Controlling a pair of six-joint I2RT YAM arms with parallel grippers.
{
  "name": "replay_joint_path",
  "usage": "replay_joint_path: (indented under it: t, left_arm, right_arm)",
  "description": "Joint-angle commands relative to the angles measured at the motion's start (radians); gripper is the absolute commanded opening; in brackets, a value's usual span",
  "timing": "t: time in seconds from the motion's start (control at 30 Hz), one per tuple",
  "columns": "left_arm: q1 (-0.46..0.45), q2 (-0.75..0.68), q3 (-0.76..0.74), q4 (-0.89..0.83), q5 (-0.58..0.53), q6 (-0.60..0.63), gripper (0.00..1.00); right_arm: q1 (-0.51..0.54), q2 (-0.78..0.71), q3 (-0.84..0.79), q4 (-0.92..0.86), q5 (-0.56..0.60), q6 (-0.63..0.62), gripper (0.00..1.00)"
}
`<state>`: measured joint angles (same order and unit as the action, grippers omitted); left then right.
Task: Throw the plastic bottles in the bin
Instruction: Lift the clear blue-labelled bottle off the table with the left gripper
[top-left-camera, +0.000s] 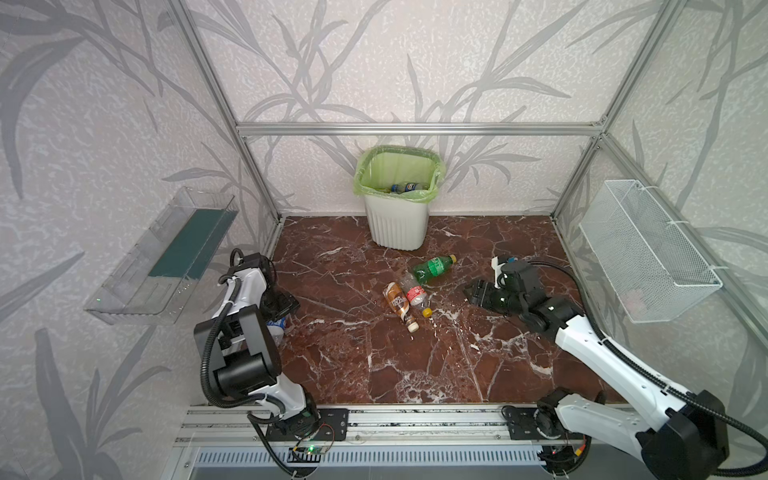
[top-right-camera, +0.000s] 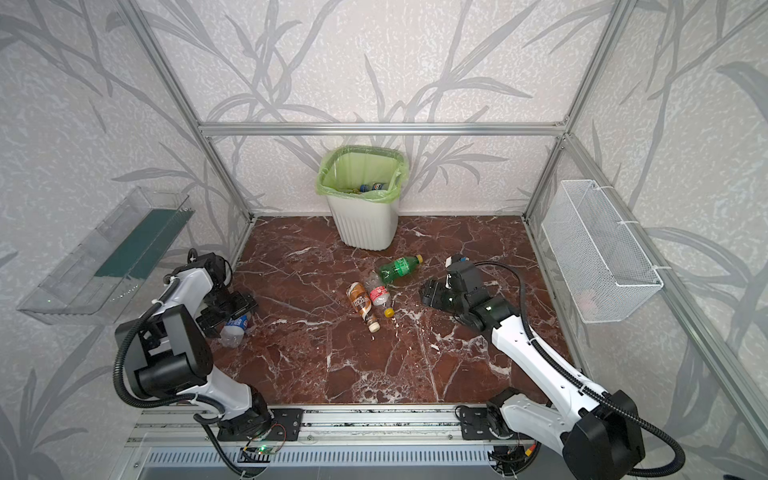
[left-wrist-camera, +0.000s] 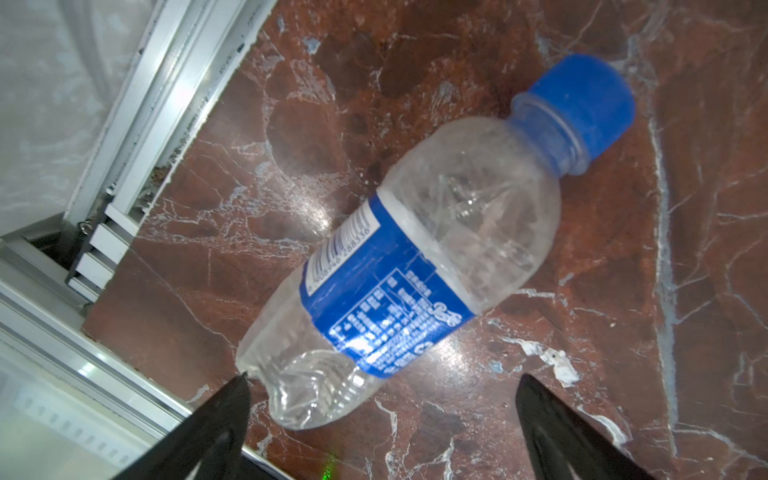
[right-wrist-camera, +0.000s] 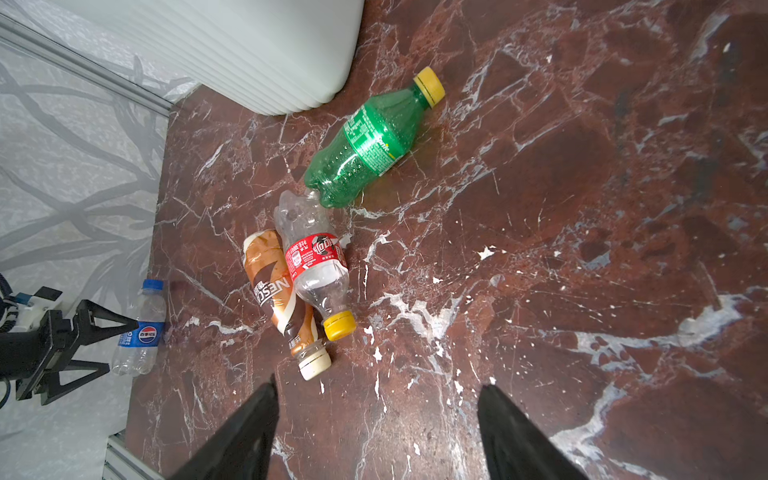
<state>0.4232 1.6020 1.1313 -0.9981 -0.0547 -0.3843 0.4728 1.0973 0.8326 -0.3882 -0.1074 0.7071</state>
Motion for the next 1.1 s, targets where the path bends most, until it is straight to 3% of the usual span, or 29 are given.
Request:
replay_joint_path:
  t: [0.0,0.43,1.07]
  left_arm:
    - [0.018,0.027,0.048,-0.011,-0.057,0.033,0.99]
    - [-0.004,0.145,0.08,-0.009,0.037,0.077,0.93]
    - [-0.293,0.185,0.055,-0.015,0.13,0.12,0.59]
  right_arm:
    - [-0.003,-0.01,-0.011,0.011,-0.006,-0.005,0.76]
    - [-0.004,-0.019,-0.032,0.019,-0.007,0.006,0.76]
    - [-0.004,-0.051,-0.053,0.04,0.004,0.023,0.74]
